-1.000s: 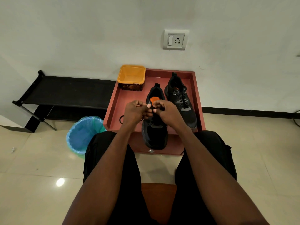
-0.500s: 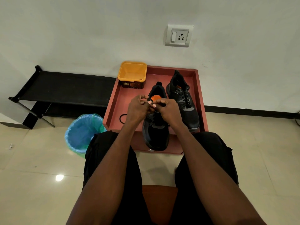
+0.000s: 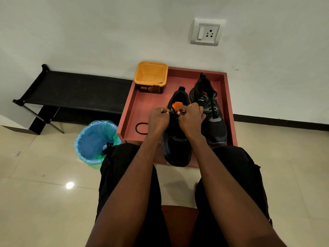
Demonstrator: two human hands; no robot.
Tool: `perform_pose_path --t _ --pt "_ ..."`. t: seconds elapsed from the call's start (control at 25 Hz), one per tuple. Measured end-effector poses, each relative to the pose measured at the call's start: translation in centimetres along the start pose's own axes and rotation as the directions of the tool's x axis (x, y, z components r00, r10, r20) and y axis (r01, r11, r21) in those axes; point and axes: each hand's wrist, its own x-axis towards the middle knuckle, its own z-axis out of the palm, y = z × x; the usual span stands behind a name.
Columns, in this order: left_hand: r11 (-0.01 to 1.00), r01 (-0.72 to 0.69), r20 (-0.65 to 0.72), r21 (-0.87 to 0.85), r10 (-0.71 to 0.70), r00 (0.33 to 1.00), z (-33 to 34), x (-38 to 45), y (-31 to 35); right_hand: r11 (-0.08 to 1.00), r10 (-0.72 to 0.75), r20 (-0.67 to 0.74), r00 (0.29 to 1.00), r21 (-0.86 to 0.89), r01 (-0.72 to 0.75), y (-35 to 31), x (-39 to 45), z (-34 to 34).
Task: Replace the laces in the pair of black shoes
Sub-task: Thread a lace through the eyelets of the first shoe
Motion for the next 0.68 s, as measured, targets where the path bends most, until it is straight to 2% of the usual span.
perform_pose_path --t 0.16,0.28,0.52,0.68 --pt "0.999 0.022 0.015 -0.029 -0.022 1.0 -0.1 0.1 -0.2 0.996 0.022 0.101 0.995 0.089 -0.031 0.3 0.7 0.4" --pt "0.999 0.02 0.021 -0.026 -0.019 1.0 -0.2 0.1 -0.1 0.99 0.028 0.12 0.992 0.131 -0.044 0.4 0.9 0.3" --pt "0.998 0.019 0.003 -0.061 -0.019 1.0 0.0 0.5 -0.8 0.986 0.028 0.046 0.999 0.162 -0.035 0.7 1.4 1.2" --pt "0.998 -0.044 -0.023 -0.037 0.043 0.999 0.3 0.5 -1.0 0.971 0.045 0.169 0.985 0.225 -0.083 0.6 1.2 0.7"
